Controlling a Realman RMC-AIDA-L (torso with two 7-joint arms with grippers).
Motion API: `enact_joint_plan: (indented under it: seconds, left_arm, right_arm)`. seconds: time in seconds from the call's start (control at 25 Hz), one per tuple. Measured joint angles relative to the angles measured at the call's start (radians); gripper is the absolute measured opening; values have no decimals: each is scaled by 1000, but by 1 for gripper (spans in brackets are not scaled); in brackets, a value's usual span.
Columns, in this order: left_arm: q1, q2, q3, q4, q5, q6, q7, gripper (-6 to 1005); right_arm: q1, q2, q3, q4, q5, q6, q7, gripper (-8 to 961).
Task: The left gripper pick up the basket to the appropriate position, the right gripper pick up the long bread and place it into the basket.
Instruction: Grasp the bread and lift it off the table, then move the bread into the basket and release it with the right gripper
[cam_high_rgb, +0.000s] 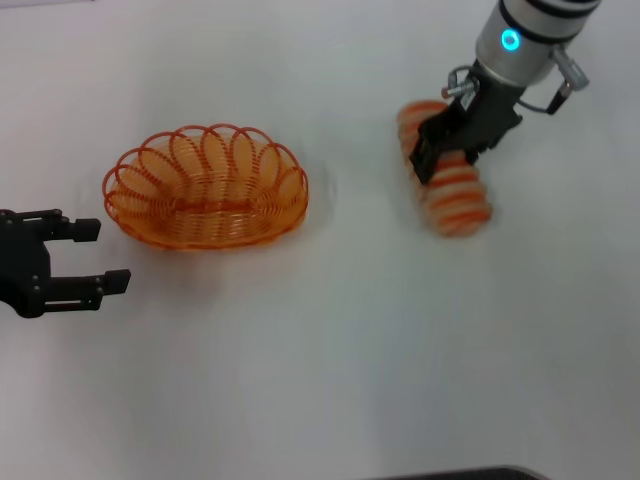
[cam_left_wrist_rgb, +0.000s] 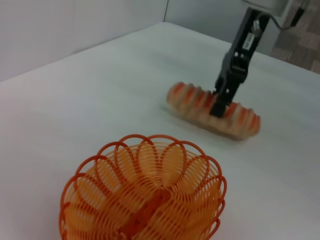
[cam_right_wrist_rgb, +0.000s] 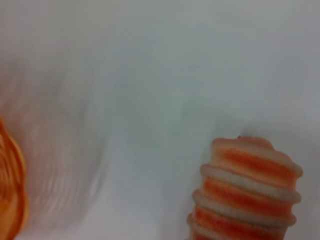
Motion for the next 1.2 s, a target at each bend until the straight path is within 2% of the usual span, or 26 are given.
enact_joint_plan:
  seconds: [0.24, 0.44, 0.76, 1.0, 1.2]
  left_arm:
    - [-1, 0, 7, 0, -1, 3, -5, 766]
    - [-2, 0, 7, 1, -1, 9, -8, 766]
    - [1, 4, 7, 3, 1, 4, -14, 767]
    - [4, 5, 5, 2, 2, -3, -15, 768]
    - [4, 2, 7, 1, 2, -20, -18, 768]
  right_arm:
    - [3, 3, 0, -140, 35, -27, -141, 585]
    - [36, 7, -20, -241, 87, -39, -322, 534]
    - [101, 16, -203, -285, 329, -54, -623, 470]
    - [124, 22, -326, -285, 434, -44, -711, 443]
    - [112, 24, -426, -277, 494, -4, -734, 415]
